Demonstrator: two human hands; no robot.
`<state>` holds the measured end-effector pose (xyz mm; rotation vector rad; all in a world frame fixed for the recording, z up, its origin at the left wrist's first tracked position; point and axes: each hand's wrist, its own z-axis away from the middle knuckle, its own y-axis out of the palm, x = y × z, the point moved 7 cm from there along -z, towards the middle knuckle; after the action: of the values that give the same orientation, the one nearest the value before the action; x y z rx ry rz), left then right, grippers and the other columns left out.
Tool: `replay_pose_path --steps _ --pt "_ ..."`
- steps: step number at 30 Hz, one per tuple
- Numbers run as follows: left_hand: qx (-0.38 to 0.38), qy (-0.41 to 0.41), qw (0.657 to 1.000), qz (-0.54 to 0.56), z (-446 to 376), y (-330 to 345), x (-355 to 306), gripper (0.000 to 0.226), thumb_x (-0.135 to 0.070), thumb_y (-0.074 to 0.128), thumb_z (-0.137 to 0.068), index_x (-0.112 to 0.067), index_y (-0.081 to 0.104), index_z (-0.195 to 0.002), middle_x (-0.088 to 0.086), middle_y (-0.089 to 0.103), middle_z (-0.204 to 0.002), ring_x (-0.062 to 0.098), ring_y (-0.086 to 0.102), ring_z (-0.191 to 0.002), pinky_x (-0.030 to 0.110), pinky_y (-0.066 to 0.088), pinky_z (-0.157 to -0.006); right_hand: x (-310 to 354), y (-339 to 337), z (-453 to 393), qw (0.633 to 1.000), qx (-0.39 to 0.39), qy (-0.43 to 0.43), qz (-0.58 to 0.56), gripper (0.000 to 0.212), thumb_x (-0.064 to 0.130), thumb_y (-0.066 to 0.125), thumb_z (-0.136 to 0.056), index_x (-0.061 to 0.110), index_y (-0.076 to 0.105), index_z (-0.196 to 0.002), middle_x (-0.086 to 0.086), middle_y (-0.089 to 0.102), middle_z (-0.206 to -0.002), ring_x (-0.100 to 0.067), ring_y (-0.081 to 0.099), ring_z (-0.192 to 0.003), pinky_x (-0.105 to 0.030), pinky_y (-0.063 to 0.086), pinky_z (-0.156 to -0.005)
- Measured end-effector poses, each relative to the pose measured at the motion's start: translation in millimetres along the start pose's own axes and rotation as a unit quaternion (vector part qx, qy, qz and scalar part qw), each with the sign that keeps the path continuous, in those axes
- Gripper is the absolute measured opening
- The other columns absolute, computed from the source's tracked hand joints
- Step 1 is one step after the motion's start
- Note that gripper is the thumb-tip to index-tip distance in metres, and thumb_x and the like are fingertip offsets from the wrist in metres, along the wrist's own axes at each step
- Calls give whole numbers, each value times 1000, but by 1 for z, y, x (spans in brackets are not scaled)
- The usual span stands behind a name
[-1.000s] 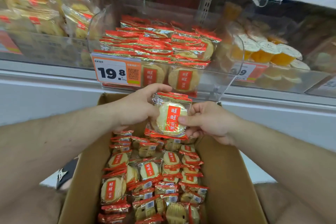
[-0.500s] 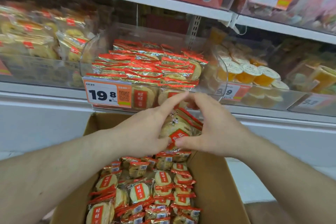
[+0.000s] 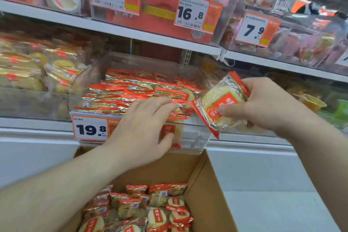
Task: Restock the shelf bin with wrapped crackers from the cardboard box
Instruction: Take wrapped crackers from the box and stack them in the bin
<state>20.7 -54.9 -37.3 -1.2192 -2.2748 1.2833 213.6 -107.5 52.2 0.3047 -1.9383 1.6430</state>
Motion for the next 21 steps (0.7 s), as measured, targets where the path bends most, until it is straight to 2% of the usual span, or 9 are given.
replay_pose_path --steps 4,7,8,10,11,14,16,18,21 --pt "73 -15 992 -100 -17 23 2 56 -47 54 -77 -24 60 -128 5 54 -140 28 42 -137 54 32 -109 38 -1 -40 987 18 11 161 36 36 83 -67 13 67 -89 -7 71 -76 -22 70 -60 -37 60 -57" --pt "112 -27 986 -124 -18 36 5 59 -50 46 -84 -29 49 -139 3 44 -149 27 34 -141 53 27 -112 59 21 -68 962 48 9 269 32 32 81 -71 8 62 -78 -7 67 -68 -20 67 -51 -28 56 -48" --pt "116 -32 985 -122 -18 38 8 59 -50 44 -86 -31 45 -142 1 42 -151 26 32 -142 52 28 -112 62 30 -76 955 62 15 291 31 31 81 -72 8 61 -76 -8 66 -70 -21 68 -56 -30 59 -53" --pt "109 -33 986 -124 -17 39 10 56 -47 43 -85 -30 50 -138 2 52 -142 26 41 -136 51 37 -104 68 43 -87 940 78 16 332 30 29 80 -77 8 59 -76 -6 63 -76 -23 69 -70 -38 61 -71" --pt "103 -32 987 -123 -17 39 11 53 -45 45 -83 -28 55 -133 2 58 -135 27 47 -131 50 41 -99 68 47 -92 935 87 15 344 27 28 77 -80 8 58 -77 -5 59 -75 -23 66 -75 -39 60 -74" --pt "73 -22 989 -124 -15 40 13 49 -42 51 -80 -24 63 -124 4 66 -122 28 56 -120 47 47 -88 67 55 -97 946 109 29 303 15 15 72 -87 10 61 -95 -3 52 -73 -21 57 -71 -31 50 -60" --pt "58 -11 990 -130 -14 39 12 49 -41 52 -80 -23 64 -124 5 67 -121 29 57 -119 47 47 -87 62 59 -101 937 107 26 330 26 16 70 -88 6 64 -112 -7 57 -87 -27 65 -90 -37 55 -77" --pt "49 -2 990 -134 -14 40 12 49 -41 52 -81 -23 63 -125 6 66 -122 29 57 -119 48 47 -87 56 65 -106 930 106 31 351 36 19 71 -89 4 63 -120 -10 58 -101 -32 63 -111 -42 52 -95" --pt "43 3 989 -144 -12 41 13 48 -41 51 -84 -23 62 -127 7 65 -125 30 56 -121 48 45 -89 39 80 -122 929 125 25 348 39 21 74 -85 3 65 -119 -13 66 -115 -33 64 -109 -45 53 -94"
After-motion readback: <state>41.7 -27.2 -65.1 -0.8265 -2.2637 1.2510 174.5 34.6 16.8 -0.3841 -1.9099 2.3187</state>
